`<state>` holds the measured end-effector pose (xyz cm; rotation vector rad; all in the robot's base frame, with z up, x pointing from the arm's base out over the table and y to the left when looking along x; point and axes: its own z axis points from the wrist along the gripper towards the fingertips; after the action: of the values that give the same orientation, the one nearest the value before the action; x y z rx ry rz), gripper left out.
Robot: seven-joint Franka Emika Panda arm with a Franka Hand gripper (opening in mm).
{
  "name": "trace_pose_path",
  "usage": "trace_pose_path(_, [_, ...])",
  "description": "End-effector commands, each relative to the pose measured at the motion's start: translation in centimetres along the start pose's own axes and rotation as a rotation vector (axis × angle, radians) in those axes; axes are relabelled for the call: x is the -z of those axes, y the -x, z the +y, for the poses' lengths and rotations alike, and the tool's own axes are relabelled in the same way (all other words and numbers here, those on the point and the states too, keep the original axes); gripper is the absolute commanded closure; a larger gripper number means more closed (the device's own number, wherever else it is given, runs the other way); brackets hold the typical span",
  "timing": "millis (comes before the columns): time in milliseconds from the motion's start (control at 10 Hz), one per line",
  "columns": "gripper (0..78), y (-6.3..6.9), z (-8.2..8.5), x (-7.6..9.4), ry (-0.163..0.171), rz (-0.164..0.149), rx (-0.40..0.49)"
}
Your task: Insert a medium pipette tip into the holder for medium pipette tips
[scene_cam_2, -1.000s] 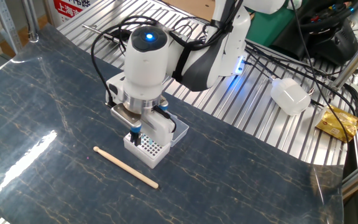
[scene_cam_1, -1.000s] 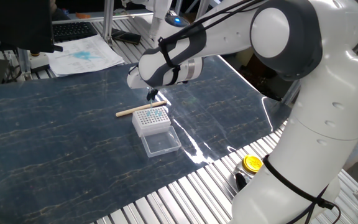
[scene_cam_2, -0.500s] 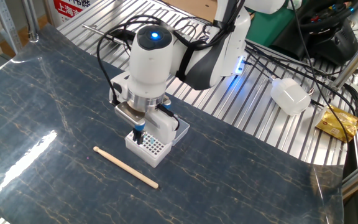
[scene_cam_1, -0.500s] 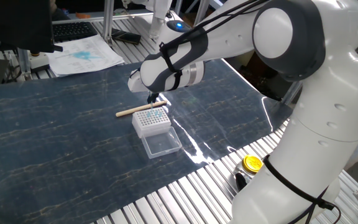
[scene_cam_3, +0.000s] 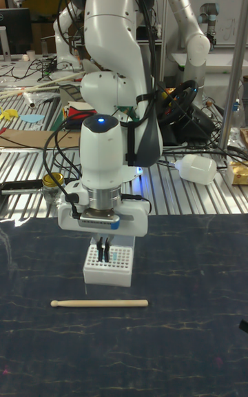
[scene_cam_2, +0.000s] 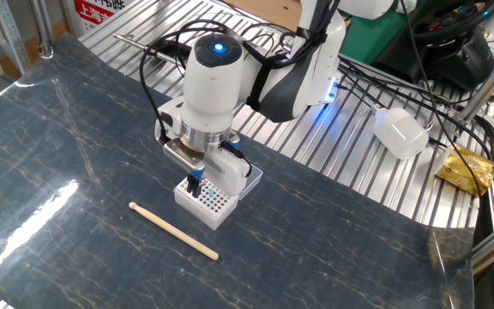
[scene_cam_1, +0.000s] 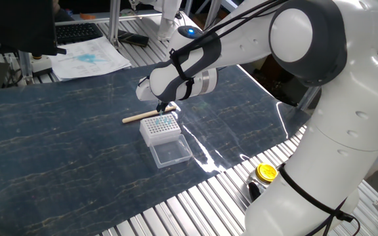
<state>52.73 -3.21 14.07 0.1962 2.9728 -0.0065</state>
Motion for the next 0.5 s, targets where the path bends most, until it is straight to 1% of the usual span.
trace_pose_path(100, [76.4, -0.44, 0.02, -0.1, 0.0, 0.001, -0.013])
trace_pose_path(300, [76.4, -0.76, 0.02, -0.2, -0.001, 0.002, -0.023])
trace_pose_path(500, [76.4, -0.96, 0.03, -0.25, -0.004, 0.008, -0.041])
